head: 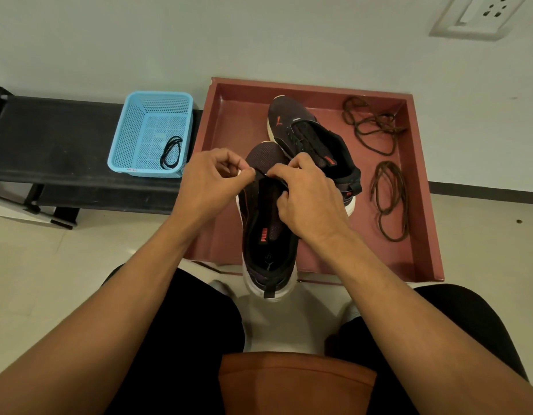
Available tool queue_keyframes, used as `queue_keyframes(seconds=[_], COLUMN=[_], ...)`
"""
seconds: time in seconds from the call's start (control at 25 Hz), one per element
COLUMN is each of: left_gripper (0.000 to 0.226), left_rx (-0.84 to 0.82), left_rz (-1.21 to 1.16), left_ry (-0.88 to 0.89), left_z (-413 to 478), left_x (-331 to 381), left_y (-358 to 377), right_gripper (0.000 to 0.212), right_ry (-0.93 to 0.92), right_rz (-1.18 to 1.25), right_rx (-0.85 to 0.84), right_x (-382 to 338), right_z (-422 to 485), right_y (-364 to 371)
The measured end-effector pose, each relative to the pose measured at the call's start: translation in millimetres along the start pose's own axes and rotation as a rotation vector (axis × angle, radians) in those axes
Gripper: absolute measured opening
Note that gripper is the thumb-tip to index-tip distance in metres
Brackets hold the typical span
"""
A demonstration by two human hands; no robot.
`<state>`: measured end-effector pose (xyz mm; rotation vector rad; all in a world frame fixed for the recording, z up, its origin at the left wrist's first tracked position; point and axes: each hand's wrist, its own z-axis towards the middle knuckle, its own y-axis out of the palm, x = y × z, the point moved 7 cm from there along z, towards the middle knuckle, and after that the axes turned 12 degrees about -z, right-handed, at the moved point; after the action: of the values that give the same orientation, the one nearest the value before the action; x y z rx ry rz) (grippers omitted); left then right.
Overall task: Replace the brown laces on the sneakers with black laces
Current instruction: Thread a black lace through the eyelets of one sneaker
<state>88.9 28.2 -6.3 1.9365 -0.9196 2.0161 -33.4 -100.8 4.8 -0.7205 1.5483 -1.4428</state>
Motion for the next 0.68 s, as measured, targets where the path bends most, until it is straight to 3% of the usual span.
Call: queue_keyframes(seconds=[0.12, 0.28, 0.4, 0.52, 0.68], left_gripper=[0.010, 0.017, 0.036, 0.040, 0.027], left_rx=[-0.089, -0.076, -0.042, -0.001, 0.038], left_rz=[0.040, 0.004, 0.259, 0.393, 0.340], left_ry=[0.036, 0.011, -0.065, -0.104, -0.065], left_z=[-2, 2, 1, -2, -4], left_x=[1, -2, -12, -11, -5], left_y=[12, 15, 14, 17, 14], right_gripper=[0.024, 0.018, 0.018, 0.017, 0.006], right_ry=[-0.027, 0.011, 0.060, 0.057, 0.012], right_rz=[0.073, 0.272, 0.377, 0.380, 0.255], right_rx=[0.113, 0.155, 0.167, 0.115, 0.060], right_x=[-4, 6, 16, 14, 4], right_z=[2, 9, 15, 19, 19], right_y=[-14, -13, -10, 1, 12])
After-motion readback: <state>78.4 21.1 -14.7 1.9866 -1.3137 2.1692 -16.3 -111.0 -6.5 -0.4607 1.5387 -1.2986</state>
